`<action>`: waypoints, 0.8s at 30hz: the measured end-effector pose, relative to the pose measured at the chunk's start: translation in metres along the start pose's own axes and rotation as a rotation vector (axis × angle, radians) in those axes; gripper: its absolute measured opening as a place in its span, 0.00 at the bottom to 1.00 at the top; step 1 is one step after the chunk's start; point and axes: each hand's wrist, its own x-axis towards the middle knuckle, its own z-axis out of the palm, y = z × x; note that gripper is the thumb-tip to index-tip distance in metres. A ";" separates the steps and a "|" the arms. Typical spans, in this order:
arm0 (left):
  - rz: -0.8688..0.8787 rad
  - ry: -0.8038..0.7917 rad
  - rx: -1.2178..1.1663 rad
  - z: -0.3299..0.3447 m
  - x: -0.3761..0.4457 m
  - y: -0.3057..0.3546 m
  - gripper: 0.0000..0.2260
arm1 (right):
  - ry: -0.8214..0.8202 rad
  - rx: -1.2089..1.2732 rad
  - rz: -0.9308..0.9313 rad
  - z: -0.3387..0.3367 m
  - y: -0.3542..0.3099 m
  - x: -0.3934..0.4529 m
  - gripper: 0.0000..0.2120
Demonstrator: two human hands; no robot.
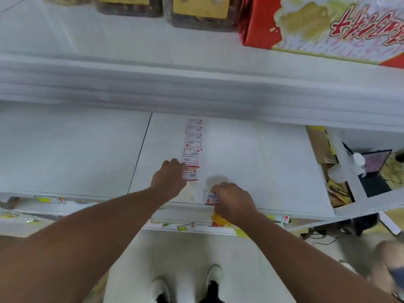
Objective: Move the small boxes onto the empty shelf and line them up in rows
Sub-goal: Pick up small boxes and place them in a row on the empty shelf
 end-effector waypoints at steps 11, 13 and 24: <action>0.110 0.147 -0.115 0.006 -0.010 -0.034 0.22 | 0.010 0.015 0.085 0.006 -0.037 0.017 0.20; 0.035 0.156 -0.174 0.004 -0.018 -0.047 0.18 | 0.023 0.007 0.081 0.005 -0.046 0.023 0.21; -0.116 0.154 -0.393 0.029 -0.066 -0.073 0.17 | 0.193 0.032 0.041 0.040 -0.073 0.044 0.23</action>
